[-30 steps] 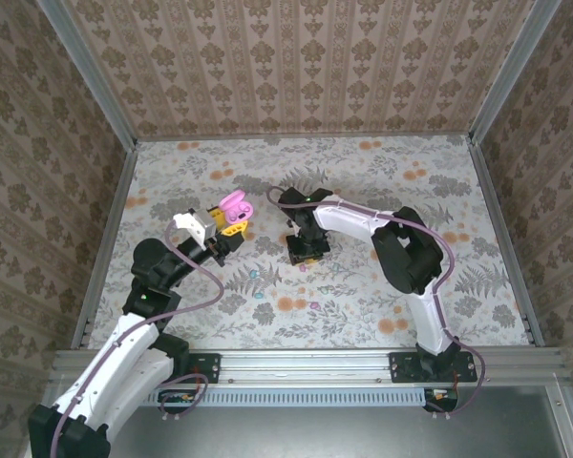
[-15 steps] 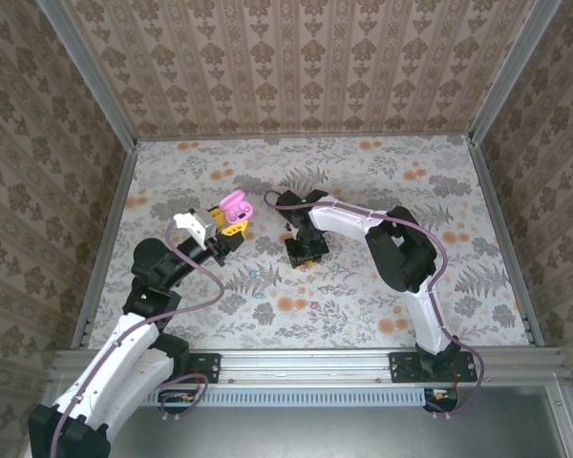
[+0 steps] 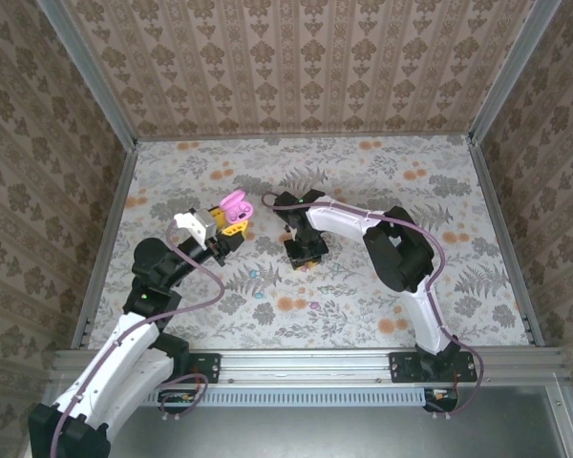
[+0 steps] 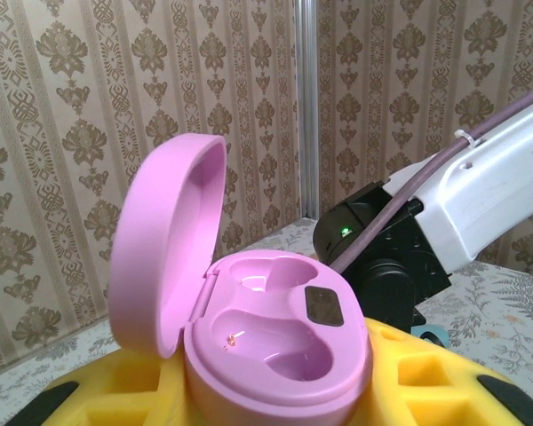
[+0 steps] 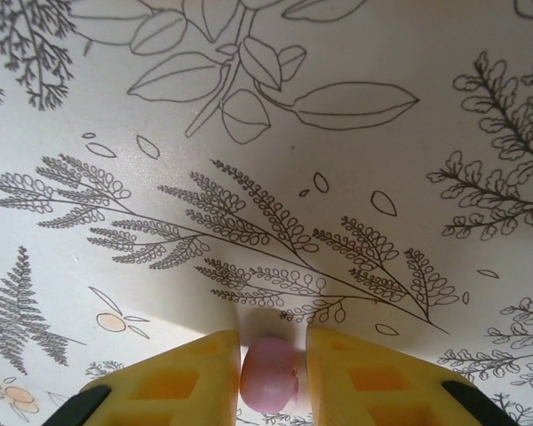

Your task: Insert the wireless bluetooth earbuds into the charging case

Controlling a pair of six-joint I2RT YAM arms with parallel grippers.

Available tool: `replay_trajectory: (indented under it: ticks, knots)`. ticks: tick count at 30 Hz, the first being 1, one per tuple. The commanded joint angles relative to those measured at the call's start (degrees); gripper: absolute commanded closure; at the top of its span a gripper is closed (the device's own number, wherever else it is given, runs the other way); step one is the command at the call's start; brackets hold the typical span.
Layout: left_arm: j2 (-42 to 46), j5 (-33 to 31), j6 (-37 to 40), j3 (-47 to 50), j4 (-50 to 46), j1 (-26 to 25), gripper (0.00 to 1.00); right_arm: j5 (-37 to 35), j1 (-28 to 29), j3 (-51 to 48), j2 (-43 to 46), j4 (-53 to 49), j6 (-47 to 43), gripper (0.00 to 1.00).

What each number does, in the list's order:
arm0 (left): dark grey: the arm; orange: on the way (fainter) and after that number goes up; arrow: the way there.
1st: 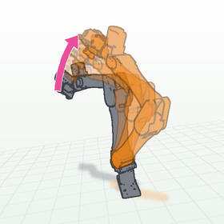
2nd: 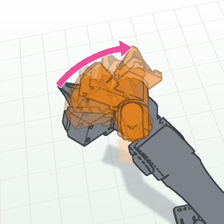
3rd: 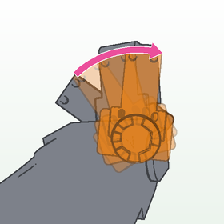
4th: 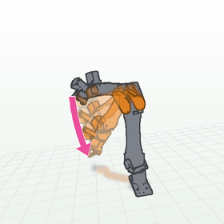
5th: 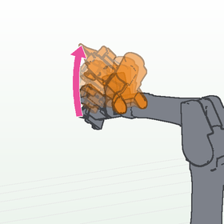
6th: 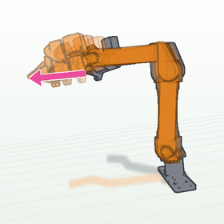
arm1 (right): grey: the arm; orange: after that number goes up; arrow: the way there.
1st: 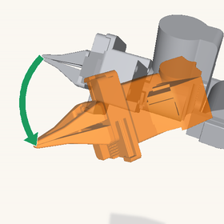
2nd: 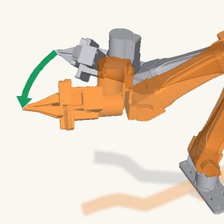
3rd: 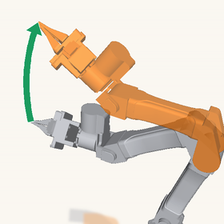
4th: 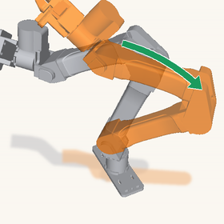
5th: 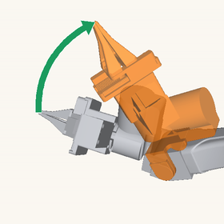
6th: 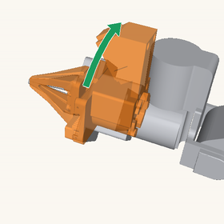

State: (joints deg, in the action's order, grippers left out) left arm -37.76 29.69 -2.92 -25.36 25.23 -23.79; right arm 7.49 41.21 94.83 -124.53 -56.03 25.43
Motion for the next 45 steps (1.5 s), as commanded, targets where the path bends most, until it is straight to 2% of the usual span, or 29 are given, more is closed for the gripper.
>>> replay_trajectory:
  ticks: [1,7,14,17,21,26,28,32,35,38,45]
  knots:
    - [0.1,-0.3,0.9,-0.7,0.4,0.1,0.64,-2.1,0.6,1.3,-0.7,-3.3,-0.2,0.72]
    - [0.0,-0.3,1.0,-0.7,0.4,0.0,0.64,-2.1,0.7,1.4,-1.2,-2.5,0.0,0.74]
    - [0.1,-0.3,0.9,-0.6,0.1,0.1,0.64,-2.2,0.6,1.0,0.7,-1.7,-0.2,0.82]
    - [0.0,-0.7,0.9,-0.6,0.1,0.1,0.64,1.3,-0.3,-1.1,4.3,1.5,0.3,0.84]
    - [-0.6,-0.9,0.5,-0.7,0.7,0.1,0.64,12.2,-2.8,-5.6,11.6,9.1,0.5,0.84]
    - [-2.4,-1.2,-0.4,-1.3,2.4,0.1,0.64,38.8,-10.4,-15.3,21.1,27.2,5.4,0.86]
    - [-3.5,-1.2,-0.8,-1.7,3.0,0.1,0.64,46.9,-13.1,-17.9,23.2,32.9,7.6,0.86]
    - [-5.8,-1.0,-1.6,-2.9,4.3,0.1,0.64,57.7,-17.0,-20.6,26.2,41.6,11.5,0.85]
    - [-7.7,-0.8,-1.9,-3.7,5.2,0.0,0.64,63.2,-18.9,-21.9,27.7,48.3,15.5,0.85]
    - [-10.2,-0.1,-2.3,-4.6,6.6,-0.1,0.64,66.7,-20.7,-21.7,28.5,50.9,17.5,0.85]
    - [-18.1,3.7,-1.9,-7.9,9.3,-0.8,0.64,69.1,-23.1,-20.4,29.2,52.1,20.1,0.85]
